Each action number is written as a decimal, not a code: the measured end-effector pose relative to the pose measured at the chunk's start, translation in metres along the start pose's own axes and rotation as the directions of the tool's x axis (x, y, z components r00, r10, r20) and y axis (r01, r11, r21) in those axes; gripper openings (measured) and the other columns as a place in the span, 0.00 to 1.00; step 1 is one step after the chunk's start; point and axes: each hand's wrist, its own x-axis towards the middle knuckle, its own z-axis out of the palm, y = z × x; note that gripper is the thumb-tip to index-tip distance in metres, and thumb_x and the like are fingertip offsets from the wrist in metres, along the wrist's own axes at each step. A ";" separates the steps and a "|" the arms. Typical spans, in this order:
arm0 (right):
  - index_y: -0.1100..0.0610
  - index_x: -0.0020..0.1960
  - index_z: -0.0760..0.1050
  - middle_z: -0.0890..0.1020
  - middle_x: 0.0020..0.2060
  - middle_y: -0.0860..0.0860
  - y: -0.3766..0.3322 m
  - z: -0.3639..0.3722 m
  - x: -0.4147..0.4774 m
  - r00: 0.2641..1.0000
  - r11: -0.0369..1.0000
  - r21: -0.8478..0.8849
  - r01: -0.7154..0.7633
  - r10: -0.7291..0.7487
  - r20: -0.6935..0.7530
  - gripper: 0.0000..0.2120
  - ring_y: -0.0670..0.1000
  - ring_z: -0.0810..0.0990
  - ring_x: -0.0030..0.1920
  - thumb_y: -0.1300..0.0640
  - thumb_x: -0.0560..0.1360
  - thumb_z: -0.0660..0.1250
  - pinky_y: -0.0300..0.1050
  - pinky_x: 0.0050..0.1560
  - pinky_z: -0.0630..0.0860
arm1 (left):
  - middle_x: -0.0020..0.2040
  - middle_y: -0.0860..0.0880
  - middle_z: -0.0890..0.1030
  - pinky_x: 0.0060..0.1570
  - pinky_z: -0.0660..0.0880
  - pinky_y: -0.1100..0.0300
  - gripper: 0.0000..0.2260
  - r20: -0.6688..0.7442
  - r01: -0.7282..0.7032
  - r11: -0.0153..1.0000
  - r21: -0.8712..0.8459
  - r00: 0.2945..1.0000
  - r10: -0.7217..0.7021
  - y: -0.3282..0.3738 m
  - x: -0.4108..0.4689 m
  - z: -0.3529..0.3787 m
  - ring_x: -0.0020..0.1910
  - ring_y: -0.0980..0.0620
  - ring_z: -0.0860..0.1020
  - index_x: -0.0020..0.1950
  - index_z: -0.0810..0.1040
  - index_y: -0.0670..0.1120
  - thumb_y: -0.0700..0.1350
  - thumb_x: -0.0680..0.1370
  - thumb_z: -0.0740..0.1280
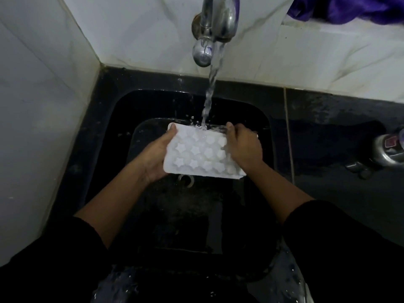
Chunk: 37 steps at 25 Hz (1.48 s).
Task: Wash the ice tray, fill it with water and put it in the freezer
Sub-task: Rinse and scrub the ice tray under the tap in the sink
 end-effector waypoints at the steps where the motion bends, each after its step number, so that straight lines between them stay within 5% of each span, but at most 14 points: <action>1: 0.60 0.62 0.77 0.80 0.59 0.62 -0.006 0.009 0.000 0.992 0.992 0.015 -0.123 0.123 0.017 0.27 0.65 0.78 0.62 0.39 0.86 0.51 0.60 0.61 0.75 | 0.64 0.44 0.85 0.49 0.85 0.51 0.24 0.011 -0.013 0.998 -0.067 1.000 0.014 -0.008 0.000 0.003 0.59 0.45 0.86 0.71 0.79 0.47 0.61 0.86 0.56; 3: 0.59 0.77 0.67 0.67 0.76 0.65 -0.024 0.024 -0.008 0.963 0.968 0.026 -0.250 0.246 0.114 0.31 0.66 0.64 0.76 0.38 0.85 0.50 0.65 0.75 0.60 | 0.68 0.45 0.83 0.51 0.85 0.50 0.23 0.001 -0.060 0.978 -0.200 0.998 0.061 -0.020 0.004 0.008 0.62 0.45 0.84 0.75 0.76 0.52 0.60 0.86 0.55; 6: 0.55 0.85 0.49 0.47 0.84 0.59 -0.063 0.040 -0.042 0.960 0.999 0.032 -0.039 0.029 0.278 0.37 0.61 0.44 0.83 0.35 0.84 0.47 0.63 0.80 0.41 | 0.69 0.42 0.82 0.47 0.85 0.51 0.23 -0.064 -0.144 0.933 -0.331 0.989 0.131 -0.020 0.011 0.010 0.58 0.45 0.86 0.78 0.72 0.53 0.59 0.87 0.53; 9: 0.52 0.85 0.44 0.44 0.84 0.54 -0.073 0.046 -0.053 0.931 0.989 0.118 0.090 -0.126 0.342 0.37 0.56 0.39 0.84 0.34 0.84 0.48 0.61 0.81 0.37 | 0.54 0.46 0.89 0.42 0.86 0.53 0.19 -0.132 -0.186 0.919 -0.349 0.980 0.148 -0.015 0.009 0.016 0.50 0.48 0.88 0.71 0.75 0.56 0.59 0.87 0.52; 13: 0.43 0.84 0.46 0.46 0.85 0.51 -0.048 0.024 -0.020 0.941 0.985 0.072 0.157 -0.171 0.293 0.37 0.55 0.41 0.84 0.28 0.80 0.45 0.63 0.81 0.40 | 0.62 0.44 0.86 0.48 0.85 0.49 0.20 -0.107 -0.215 0.897 -0.387 0.976 0.188 -0.012 0.002 0.021 0.57 0.45 0.87 0.72 0.76 0.54 0.59 0.87 0.54; 16: 0.47 0.85 0.48 0.48 0.85 0.52 -0.037 0.009 -0.005 0.974 0.990 0.079 0.116 -0.129 0.188 0.34 0.57 0.45 0.84 0.34 0.84 0.48 0.62 0.82 0.44 | 0.66 0.43 0.84 0.51 0.84 0.49 0.21 -0.099 -0.258 0.899 -0.353 0.966 0.238 -0.003 -0.002 0.018 0.60 0.45 0.85 0.74 0.77 0.52 0.58 0.87 0.55; 19: 0.52 0.84 0.53 0.62 0.81 0.58 -0.031 -0.004 0.002 0.983 0.967 0.245 -0.069 0.025 0.180 0.35 0.60 0.63 0.79 0.34 0.84 0.53 0.55 0.77 0.60 | 0.60 0.46 0.87 0.46 0.85 0.54 0.20 -0.081 -0.236 0.929 -0.283 0.972 0.222 0.005 -0.009 0.006 0.55 0.49 0.87 0.63 0.85 0.52 0.58 0.85 0.57; 22: 0.56 0.76 0.67 0.78 0.68 0.56 -0.031 -0.022 0.003 0.954 0.882 0.396 -0.256 0.166 0.248 0.31 0.56 0.79 0.64 0.36 0.82 0.60 0.52 0.65 0.76 | 0.62 0.46 0.86 0.45 0.85 0.53 0.24 -0.114 -0.217 0.942 -0.257 0.975 0.193 0.008 -0.006 -0.018 0.56 0.48 0.87 0.70 0.79 0.50 0.62 0.86 0.52; 28: 0.54 0.61 0.77 0.83 0.52 0.49 -0.046 -0.056 -0.011 0.990 0.820 0.557 -0.129 0.077 0.117 0.14 0.51 0.83 0.53 0.45 0.83 0.64 0.49 0.54 0.81 | 0.54 0.43 0.86 0.42 0.79 0.52 0.22 -0.393 -0.087 0.995 -0.054 0.918 0.059 -0.007 0.015 -0.023 0.48 0.46 0.85 0.55 0.81 0.47 0.65 0.84 0.60; 32: 0.54 0.60 0.77 0.85 0.51 0.49 -0.038 -0.091 -0.024 1.000 0.816 0.578 0.001 0.012 -0.019 0.11 0.50 0.84 0.52 0.47 0.83 0.65 0.47 0.52 0.81 | 0.63 0.40 0.85 0.53 0.81 0.47 0.28 -0.237 0.058 0.992 -0.116 0.968 -0.085 -0.017 0.049 -0.001 0.57 0.40 0.85 0.66 0.82 0.45 0.65 0.85 0.56; 37: 0.51 0.61 0.78 0.85 0.51 0.48 -0.004 -0.116 -0.036 0.990 0.775 0.632 0.020 0.075 -0.122 0.08 0.44 0.85 0.48 0.53 0.85 0.63 0.39 0.46 0.82 | 0.58 0.42 0.86 0.47 0.82 0.47 0.27 -0.149 -0.003 0.994 -0.113 0.989 -0.014 0.004 0.032 0.036 0.58 0.41 0.84 0.64 0.82 0.46 0.64 0.86 0.53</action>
